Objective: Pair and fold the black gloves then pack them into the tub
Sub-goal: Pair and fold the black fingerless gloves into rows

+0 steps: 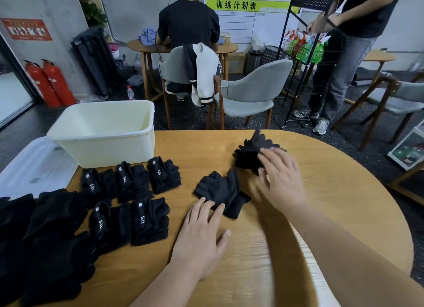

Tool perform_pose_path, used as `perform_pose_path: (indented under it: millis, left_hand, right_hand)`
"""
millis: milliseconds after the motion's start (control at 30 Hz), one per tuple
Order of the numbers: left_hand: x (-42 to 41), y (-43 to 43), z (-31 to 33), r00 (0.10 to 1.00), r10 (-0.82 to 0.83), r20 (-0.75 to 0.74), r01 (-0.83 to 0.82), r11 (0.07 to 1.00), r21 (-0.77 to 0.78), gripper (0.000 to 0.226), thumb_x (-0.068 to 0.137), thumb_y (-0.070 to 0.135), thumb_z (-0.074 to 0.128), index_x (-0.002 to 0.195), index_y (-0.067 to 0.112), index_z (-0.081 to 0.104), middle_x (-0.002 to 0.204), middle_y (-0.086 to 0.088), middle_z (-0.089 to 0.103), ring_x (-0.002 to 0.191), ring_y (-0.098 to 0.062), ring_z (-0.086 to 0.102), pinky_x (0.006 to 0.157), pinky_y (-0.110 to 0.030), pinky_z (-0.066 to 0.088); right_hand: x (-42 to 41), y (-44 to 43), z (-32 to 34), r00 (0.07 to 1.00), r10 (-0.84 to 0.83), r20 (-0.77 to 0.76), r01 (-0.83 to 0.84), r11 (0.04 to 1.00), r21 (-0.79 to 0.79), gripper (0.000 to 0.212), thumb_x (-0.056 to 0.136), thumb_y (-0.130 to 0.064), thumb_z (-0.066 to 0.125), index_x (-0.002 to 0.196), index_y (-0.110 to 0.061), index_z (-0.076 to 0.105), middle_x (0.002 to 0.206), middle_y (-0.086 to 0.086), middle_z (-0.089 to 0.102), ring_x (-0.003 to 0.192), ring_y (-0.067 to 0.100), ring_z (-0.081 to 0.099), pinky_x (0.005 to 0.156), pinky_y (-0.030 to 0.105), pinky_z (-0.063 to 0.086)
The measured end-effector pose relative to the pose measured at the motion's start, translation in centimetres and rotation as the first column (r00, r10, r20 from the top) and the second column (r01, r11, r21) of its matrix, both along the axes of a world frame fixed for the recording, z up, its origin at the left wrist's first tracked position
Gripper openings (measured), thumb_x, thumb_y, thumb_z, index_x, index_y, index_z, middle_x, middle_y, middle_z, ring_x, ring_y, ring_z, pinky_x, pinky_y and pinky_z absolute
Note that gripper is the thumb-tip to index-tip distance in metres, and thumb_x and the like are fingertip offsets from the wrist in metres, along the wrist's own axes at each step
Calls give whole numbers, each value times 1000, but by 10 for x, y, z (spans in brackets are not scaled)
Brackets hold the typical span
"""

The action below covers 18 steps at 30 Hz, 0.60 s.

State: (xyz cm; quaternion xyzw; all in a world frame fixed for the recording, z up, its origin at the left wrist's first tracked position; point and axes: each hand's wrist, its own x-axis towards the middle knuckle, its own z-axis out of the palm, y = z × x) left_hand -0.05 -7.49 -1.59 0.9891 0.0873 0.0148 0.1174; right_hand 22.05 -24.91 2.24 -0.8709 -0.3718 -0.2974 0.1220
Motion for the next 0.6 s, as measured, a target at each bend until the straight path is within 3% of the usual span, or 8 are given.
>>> perform_pose_path:
  millis: [100,267,467,600]
  left_hand:
    - [-1,0,1,1000,13,18,-13,1000,28,68,107,63,15,168,32,9,171,5,6,161,-18,-15,132,-47,10]
    - [-2,0,2,993,-113,35,109,989,98,67,109,61,13,169,30,11,173,14,11,160,-12,-1,133,-43,-1]
    - [-1,1,-2,998,-41,53,38,998,49,66,108,61,18,168,32,15,166,12,21,159,-15,6,133,-41,7]
    - [-2,0,-2,998,17,55,-19,999,36,66,106,63,22,166,35,17,160,6,23,157,-19,8,131,-43,17]
  right_hand:
    - [-19,-17,-28,995,82,-54,-86,992,-91,30,102,-30,60,125,-18,75,132,-2,70,132,22,55,107,43,45]
    - [-36,-27,-51,991,65,-114,-62,998,29,9,96,-18,73,102,-21,79,110,-8,74,113,20,64,93,36,49]
    - [-44,-23,-49,988,-65,-143,77,994,81,30,88,2,76,113,-15,72,105,-1,70,98,24,61,81,35,49]
    - [-59,-25,-47,993,-31,-118,48,989,139,41,84,6,67,122,-9,70,110,7,60,99,26,57,83,37,51]
